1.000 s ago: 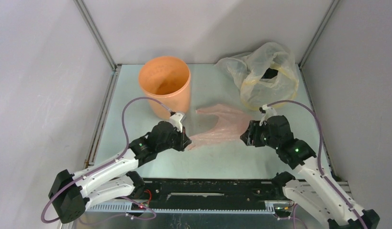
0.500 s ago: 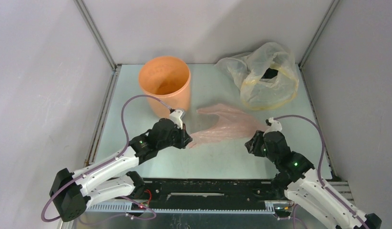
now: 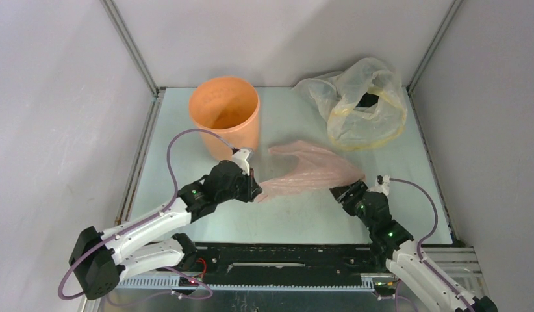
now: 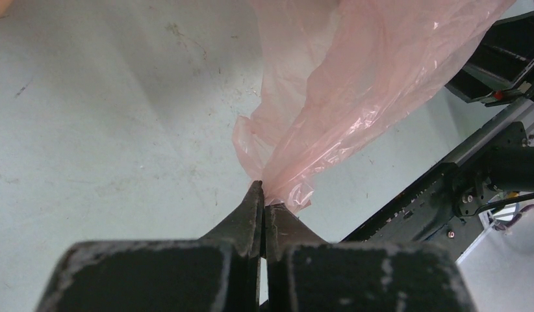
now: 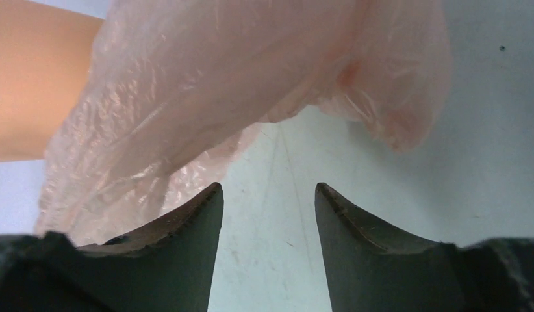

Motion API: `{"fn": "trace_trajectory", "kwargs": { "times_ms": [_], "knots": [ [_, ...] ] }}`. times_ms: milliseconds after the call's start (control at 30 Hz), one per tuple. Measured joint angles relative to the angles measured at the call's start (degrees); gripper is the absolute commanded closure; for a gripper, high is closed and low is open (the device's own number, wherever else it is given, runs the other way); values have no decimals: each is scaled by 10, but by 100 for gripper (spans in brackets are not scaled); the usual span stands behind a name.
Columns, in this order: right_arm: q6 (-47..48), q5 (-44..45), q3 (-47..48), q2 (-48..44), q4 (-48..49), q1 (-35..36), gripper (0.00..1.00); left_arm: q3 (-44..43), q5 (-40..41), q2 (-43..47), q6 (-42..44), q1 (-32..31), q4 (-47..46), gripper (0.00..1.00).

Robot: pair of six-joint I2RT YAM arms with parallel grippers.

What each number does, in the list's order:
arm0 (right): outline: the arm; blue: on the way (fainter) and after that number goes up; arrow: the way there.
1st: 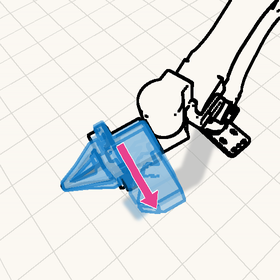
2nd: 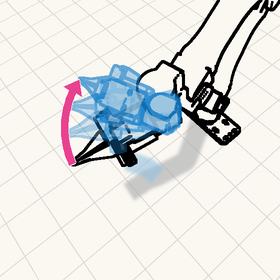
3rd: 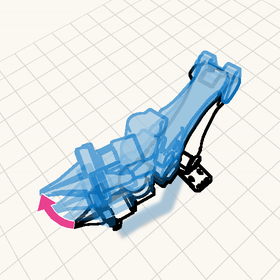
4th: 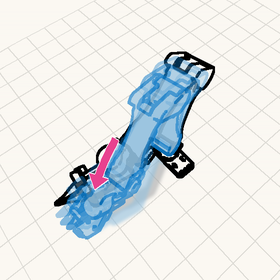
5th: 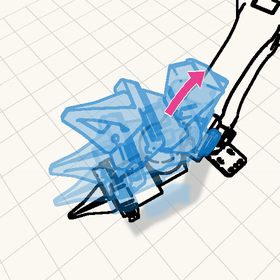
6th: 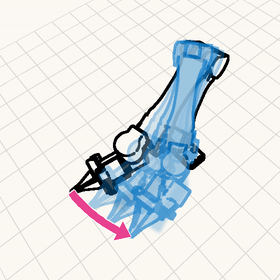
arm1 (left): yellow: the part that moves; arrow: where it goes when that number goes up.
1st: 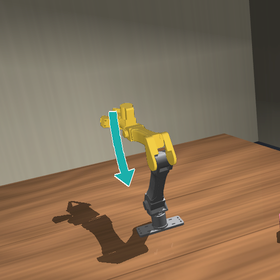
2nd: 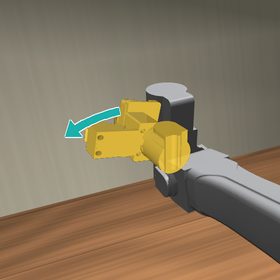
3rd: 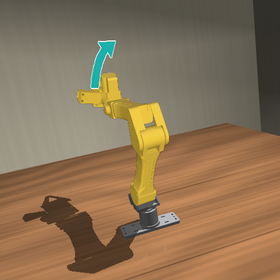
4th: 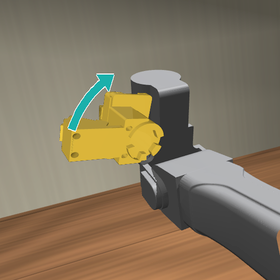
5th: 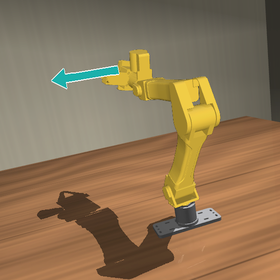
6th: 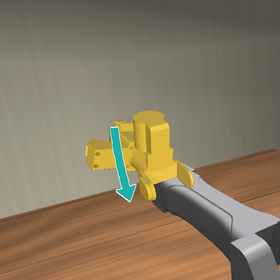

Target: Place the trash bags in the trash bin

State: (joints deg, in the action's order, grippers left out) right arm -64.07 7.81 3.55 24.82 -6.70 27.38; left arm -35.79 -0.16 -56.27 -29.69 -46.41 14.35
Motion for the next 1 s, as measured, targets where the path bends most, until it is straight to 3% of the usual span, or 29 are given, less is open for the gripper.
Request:
{"fn": "trace_trajectory", "kwargs": {
  "times_ms": [233, 433, 1000],
  "knots": [
    [-51, 16, -19, 16, 131, -1, 38, 0, 0, -6, -3, 0, 0, 100],
    [-72, 40, -19, 39, 181, -9, 35, 0, -3, -11, -3, 0, 0, 100],
    [-92, 38, -19, 232, 351, -30, 41, 0, -37, -28, -4, 0, -13, 100]
  ]
}}
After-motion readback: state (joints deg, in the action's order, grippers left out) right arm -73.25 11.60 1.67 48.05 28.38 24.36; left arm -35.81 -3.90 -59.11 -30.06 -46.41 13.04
